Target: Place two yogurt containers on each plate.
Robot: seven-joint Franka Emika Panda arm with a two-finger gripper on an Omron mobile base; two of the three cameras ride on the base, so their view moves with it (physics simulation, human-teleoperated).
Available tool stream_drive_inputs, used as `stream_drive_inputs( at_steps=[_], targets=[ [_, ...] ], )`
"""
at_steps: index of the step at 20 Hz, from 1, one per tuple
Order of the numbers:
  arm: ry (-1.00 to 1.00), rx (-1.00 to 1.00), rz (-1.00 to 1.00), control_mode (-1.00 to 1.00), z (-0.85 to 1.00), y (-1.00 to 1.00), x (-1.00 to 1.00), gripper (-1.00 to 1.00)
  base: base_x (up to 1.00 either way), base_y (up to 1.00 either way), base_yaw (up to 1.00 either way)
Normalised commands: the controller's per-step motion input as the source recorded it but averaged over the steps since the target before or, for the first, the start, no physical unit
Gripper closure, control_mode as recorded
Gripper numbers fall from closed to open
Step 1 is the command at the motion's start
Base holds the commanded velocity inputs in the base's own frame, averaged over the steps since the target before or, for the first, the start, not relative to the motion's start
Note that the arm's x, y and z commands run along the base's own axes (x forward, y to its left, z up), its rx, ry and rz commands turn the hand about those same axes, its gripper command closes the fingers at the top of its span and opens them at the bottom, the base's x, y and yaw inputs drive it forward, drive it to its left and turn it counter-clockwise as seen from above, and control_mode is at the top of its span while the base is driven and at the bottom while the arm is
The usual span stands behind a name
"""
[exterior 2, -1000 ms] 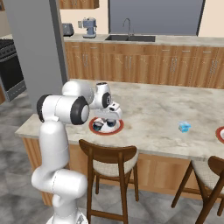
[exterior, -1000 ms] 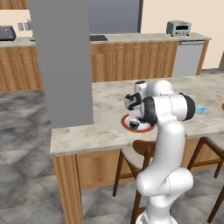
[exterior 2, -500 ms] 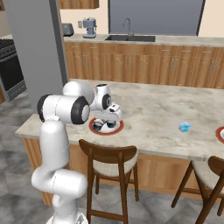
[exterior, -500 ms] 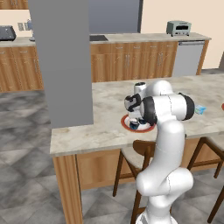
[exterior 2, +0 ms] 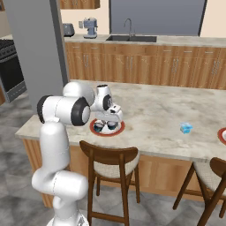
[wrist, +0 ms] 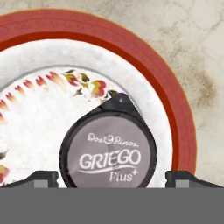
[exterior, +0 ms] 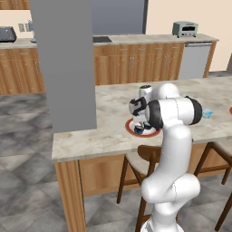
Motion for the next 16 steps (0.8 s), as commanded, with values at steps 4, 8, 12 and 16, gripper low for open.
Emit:
stream_drive_inputs(
  at_steps=[4,8,12,16],
  targets=[
    [-0.02,0.00,0.00,-1.00,0.30,0.00,-0.18,-1.00,0.00,0.00,0.00],
    [-0.09,0.00,0.00,-1.00,0.57,0.03,-0.28,-1.00,0.00,0.00,0.00],
    [0.00,0.00,0.00,-1.00,0.69,0.14,-0.39,-1.00,0.00,0.00,0.00],
    [0.00,-0.04,0.00,-1.00,0.75,0.35,-0.34,-1.00,0.00,0.00,0.00]
  ],
)
